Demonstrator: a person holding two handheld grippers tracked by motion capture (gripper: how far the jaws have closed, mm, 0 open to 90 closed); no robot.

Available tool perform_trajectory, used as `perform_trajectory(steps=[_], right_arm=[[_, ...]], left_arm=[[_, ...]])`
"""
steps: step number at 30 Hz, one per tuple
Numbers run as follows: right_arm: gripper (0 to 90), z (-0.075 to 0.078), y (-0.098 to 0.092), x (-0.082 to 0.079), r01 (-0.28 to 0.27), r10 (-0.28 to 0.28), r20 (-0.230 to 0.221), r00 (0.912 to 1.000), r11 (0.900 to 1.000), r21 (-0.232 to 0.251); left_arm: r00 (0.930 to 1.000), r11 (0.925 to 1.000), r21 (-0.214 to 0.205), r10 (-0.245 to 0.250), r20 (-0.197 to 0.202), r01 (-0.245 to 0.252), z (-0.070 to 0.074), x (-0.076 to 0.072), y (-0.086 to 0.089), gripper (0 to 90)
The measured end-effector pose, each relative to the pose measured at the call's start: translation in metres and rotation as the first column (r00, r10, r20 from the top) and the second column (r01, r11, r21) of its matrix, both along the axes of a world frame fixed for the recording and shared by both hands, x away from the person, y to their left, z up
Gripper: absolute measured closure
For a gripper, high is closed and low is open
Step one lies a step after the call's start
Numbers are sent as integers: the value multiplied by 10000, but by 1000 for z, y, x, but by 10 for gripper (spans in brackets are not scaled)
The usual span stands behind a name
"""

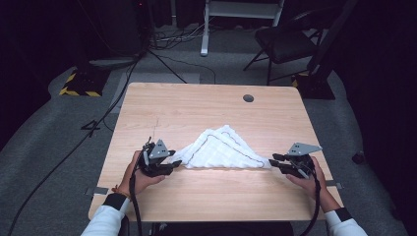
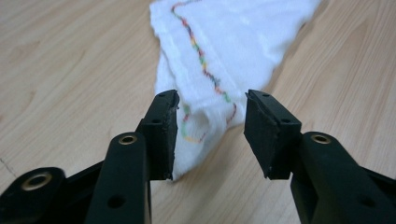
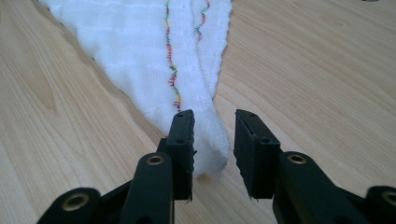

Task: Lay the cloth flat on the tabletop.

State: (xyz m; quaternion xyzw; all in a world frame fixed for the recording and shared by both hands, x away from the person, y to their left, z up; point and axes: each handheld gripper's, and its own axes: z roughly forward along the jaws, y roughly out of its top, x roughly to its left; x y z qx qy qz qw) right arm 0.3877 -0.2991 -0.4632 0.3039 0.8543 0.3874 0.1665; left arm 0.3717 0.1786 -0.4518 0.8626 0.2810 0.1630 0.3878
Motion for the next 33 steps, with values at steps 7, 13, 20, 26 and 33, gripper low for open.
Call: perform_trajectory(steps=[7,13,20,26,33], right_arm=[[661,-5,11,2,-342,334,-274,9991,9990,-293],[649,-10,13,4,-412,385,-611,9974,9981,-451],[716,-16,13,5,-591,542,-683,9962,9957,-709],[706,-17,11,6,-513,480,-569,9972,9970,-574],[726,-22,12,10,-545,488,-781,9957,9959,-725]], left_arm=[[9998,9998,189,-46,-199,50,3,27,-27,374],[9975,9983,441,-342,-626,370,5,67,-61,334],[9945,9947,869,-458,-946,541,-9,101,-91,329],[9888,9970,774,38,-1493,79,-24,122,-93,285],[9818,9956,891,-98,-1897,272,-35,133,-97,379]])
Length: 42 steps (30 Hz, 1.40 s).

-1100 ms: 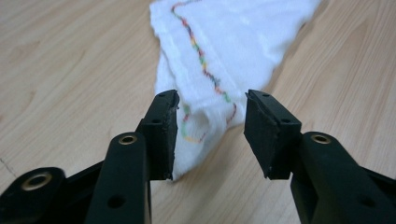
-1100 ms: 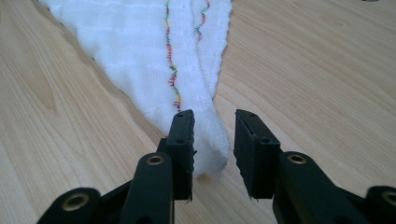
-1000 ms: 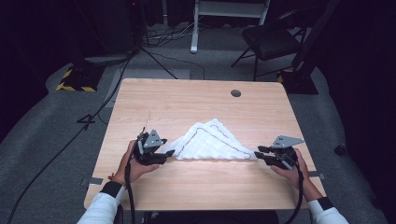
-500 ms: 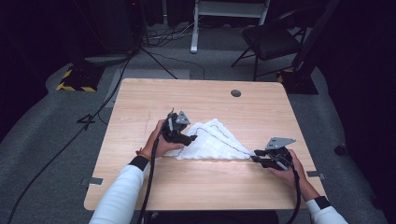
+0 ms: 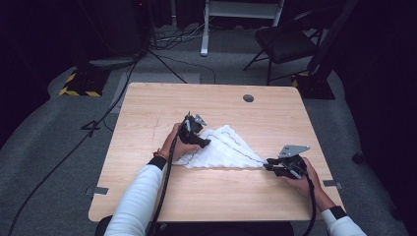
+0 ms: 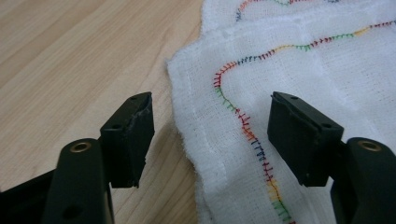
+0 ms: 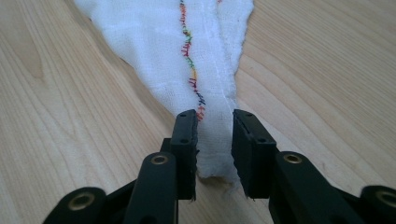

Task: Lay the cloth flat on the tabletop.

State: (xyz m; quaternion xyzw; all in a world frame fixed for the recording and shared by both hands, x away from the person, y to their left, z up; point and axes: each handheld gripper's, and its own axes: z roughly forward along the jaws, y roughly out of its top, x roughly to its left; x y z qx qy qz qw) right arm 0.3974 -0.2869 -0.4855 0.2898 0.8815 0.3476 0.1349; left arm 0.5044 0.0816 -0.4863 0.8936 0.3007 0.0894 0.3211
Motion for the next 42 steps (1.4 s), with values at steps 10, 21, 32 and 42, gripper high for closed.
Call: perform_trajectory(steps=[10,21,32,42], right_arm=[[898,6,-1,-4,-129,130,412,9991,9999,-29],[777,16,-9,-3,257,-278,420,9987,9984,497],[552,0,-5,8,423,-418,-693,9967,9991,49],[835,0,0,-1,-204,203,-19,9998,9993,-321]], left_arm=[[9956,9969,136,-784,511,778,10,-12,-1,842],[9823,9898,-436,-1289,1356,1359,35,-32,9,872],[9737,9819,-263,-1825,1363,1877,40,-60,22,873],[9601,9692,-199,-2403,1432,2456,39,-88,26,878]])
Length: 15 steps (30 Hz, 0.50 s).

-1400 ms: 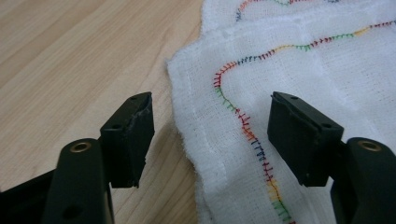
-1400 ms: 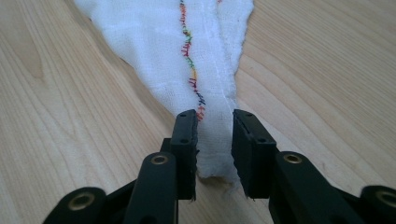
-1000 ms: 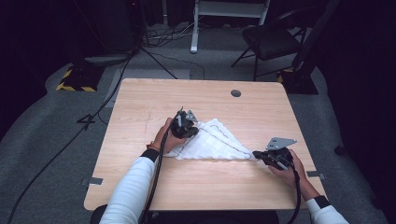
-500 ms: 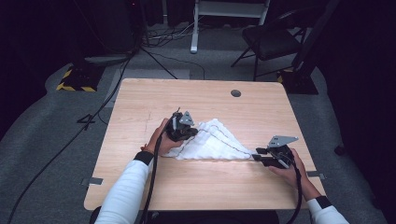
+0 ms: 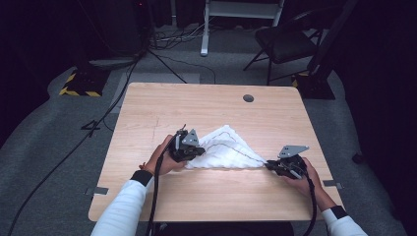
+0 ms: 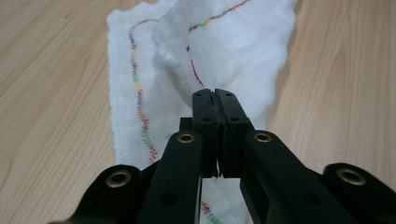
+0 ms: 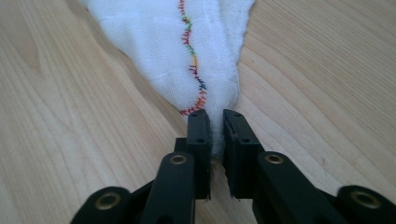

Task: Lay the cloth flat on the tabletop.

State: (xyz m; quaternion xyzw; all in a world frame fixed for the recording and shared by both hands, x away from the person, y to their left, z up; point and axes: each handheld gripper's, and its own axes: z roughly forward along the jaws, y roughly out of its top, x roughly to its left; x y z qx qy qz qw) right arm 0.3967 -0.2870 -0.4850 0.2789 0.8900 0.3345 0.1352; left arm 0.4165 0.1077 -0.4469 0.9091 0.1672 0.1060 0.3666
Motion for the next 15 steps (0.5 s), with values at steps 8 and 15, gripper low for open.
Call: perform_trajectory(steps=[8,15], right_arm=[[849,26,-7,-10,96,-189,1114,9936,9965,834],[851,53,-16,-18,29,-322,1734,9843,9860,1667]], left_arm=[[9992,9995,-302,52,400,-40,10,-6,4,887],[9963,9948,-1005,225,834,-141,27,-14,10,889]])
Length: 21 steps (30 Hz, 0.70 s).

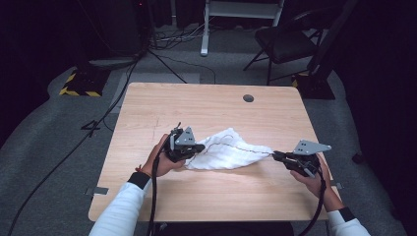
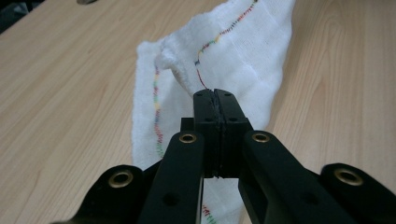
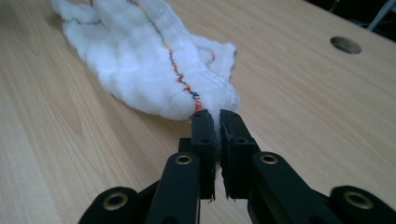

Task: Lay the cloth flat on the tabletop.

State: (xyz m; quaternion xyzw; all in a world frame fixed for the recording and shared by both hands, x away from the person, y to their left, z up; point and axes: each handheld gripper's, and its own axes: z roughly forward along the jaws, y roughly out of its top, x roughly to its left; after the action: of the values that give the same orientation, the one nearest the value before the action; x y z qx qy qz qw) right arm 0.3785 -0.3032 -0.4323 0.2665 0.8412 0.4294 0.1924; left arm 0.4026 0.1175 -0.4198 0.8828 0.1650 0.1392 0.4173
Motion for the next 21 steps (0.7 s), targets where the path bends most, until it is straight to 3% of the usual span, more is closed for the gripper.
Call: perform_trajectory(steps=[1,5,10,20,21], right_arm=[[851,9,-1,-4,-27,25,268,9996,10000,91],[852,31,-2,-16,-64,38,801,9968,9994,327],[852,57,-4,-32,-47,-44,1353,9908,9978,669],[852,94,-3,-64,-148,-23,2049,9788,9965,820],[852,102,-2,-73,-66,-105,2250,9743,9972,747]], left_arm=[[9998,9996,-285,-17,195,22,8,-5,3,889],[9974,9970,-767,-39,726,95,22,-20,9,890],[9946,9918,-1276,56,1036,77,36,-35,20,890],[9846,9824,-1851,85,1747,243,66,-68,35,891],[9796,9814,-1890,43,2010,345,73,-76,36,891]])
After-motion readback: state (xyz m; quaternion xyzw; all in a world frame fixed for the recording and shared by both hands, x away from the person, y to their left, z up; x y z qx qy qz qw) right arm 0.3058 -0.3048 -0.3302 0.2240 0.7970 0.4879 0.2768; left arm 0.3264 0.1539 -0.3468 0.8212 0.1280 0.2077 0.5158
